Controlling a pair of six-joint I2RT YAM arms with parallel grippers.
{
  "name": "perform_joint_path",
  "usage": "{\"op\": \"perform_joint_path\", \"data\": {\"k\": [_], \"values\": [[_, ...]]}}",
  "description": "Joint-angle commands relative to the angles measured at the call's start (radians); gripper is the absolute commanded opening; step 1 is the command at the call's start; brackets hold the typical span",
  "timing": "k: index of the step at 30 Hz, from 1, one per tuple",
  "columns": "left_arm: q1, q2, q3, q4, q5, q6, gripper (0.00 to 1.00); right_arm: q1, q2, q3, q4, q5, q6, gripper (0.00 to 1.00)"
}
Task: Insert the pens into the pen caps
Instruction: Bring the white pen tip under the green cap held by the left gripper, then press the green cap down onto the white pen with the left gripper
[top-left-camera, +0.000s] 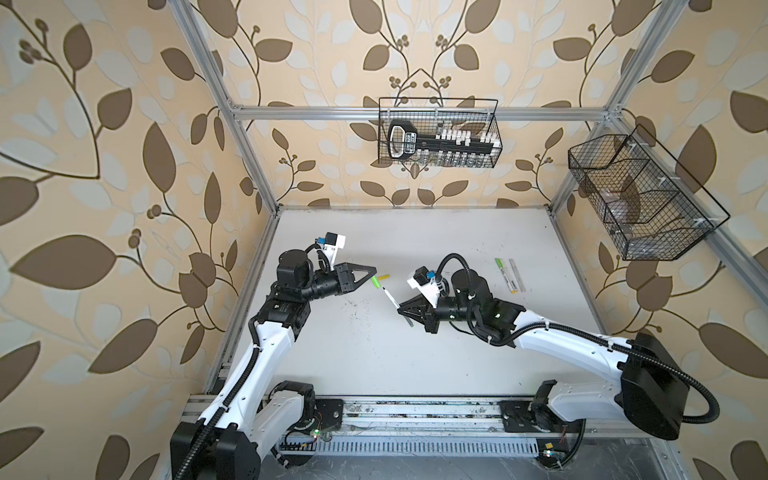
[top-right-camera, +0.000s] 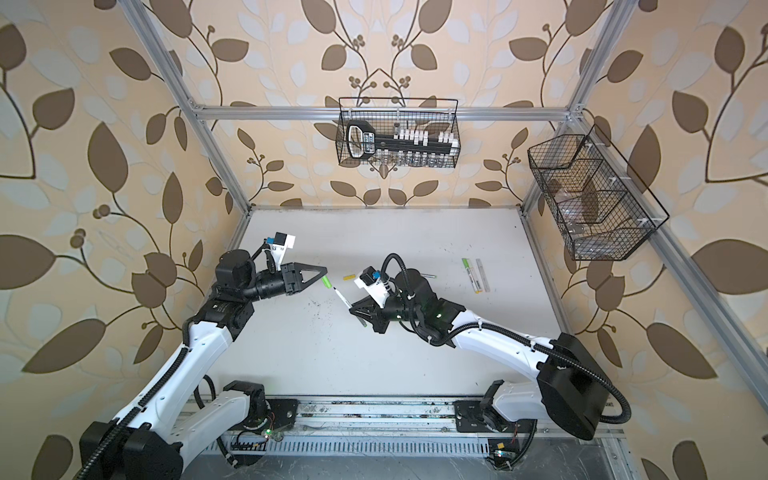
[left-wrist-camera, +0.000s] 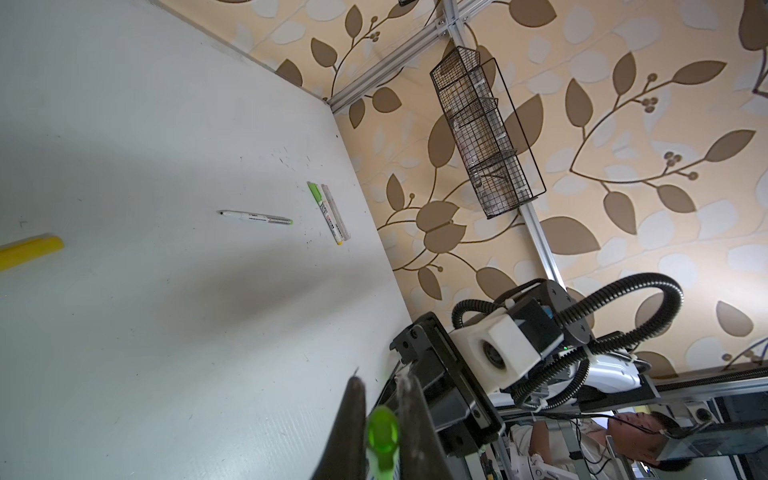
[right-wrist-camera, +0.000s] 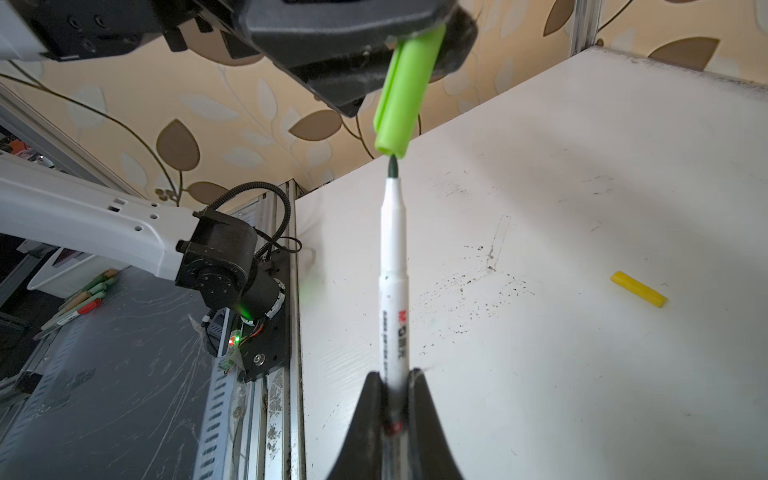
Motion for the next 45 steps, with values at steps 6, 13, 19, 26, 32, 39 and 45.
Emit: {"op": "perform_joint_path", "data": {"k": [6, 13, 19, 26, 32, 39, 45], "values": [[-0.004, -0.011, -0.01, 0.076, 0.004, -0.014, 0.0, 0.003, 0.031, 0.053, 0.01, -0.009, -0.004, 0.09], [-0.004, -0.044, -0.025, 0.087, -0.042, -0.016, 0.0, 0.006, 0.032, 0.05, -0.001, 0.002, -0.006, 0.09], [-0.004, -0.037, -0.028, 0.103, -0.036, -0.028, 0.0, 0.005, 0.04, 0.057, 0.001, 0.001, -0.006, 0.09], [-0.003, -0.047, -0.03, 0.093, -0.057, -0.027, 0.0, 0.006, 0.052, 0.06, 0.008, -0.004, -0.002, 0.09], [-0.001, -0.055, -0.031, 0.083, -0.075, -0.022, 0.0, 0.009, 0.059, 0.06, 0.015, -0.003, 0.004, 0.09], [-0.001, -0.048, -0.032, 0.084, -0.066, -0.02, 0.0, 0.009, 0.056, 0.069, 0.014, -0.003, 0.002, 0.09], [-0.002, -0.041, -0.033, 0.088, -0.054, -0.024, 0.0, 0.009, 0.062, 0.083, 0.01, -0.001, -0.001, 0.09]]}}
